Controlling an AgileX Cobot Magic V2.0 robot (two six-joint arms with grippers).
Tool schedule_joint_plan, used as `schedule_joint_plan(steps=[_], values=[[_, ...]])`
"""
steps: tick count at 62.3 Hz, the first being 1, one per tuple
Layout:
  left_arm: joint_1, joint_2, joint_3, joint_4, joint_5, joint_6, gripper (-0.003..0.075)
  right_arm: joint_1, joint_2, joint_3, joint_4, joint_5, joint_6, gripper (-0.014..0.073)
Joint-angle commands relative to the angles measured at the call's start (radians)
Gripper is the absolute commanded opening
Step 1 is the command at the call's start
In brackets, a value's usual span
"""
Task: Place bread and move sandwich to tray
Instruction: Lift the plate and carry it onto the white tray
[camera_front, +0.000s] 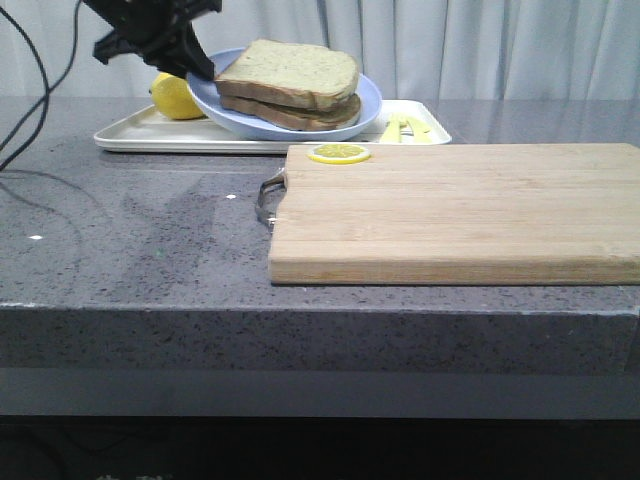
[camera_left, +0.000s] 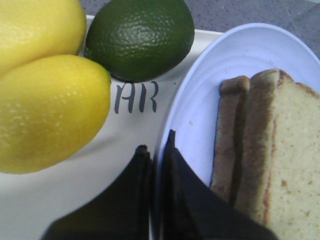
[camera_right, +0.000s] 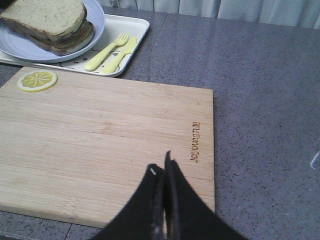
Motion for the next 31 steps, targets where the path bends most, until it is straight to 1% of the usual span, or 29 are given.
schedule_joint_plan(steps=[1, 13, 20, 31], values=[[-0.008, -0.075, -0.047, -0.074, -0.063, -0.011, -0.0018, -0.006, 0.007, -0.028, 0.000, -0.069, 0.000, -0.0060], [-0.008, -0.072, -0.047, -0.025, -0.083, -0.011, -0.0019, -0.006, 0.007, -0.028, 0.000, -0.069, 0.000, -0.0060], [-0.008, -0.072, -0.047, 0.038, -0.065, -0.011, -0.0019, -0.006, 0.007, -0.028, 0.000, -0.070, 0.000, -0.0060], [-0.008, -0.070, -0.047, 0.054, -0.032, 0.006, -0.0018, -0.006, 0.007, -0.028, 0.000, -0.072, 0.000, -0.0060]])
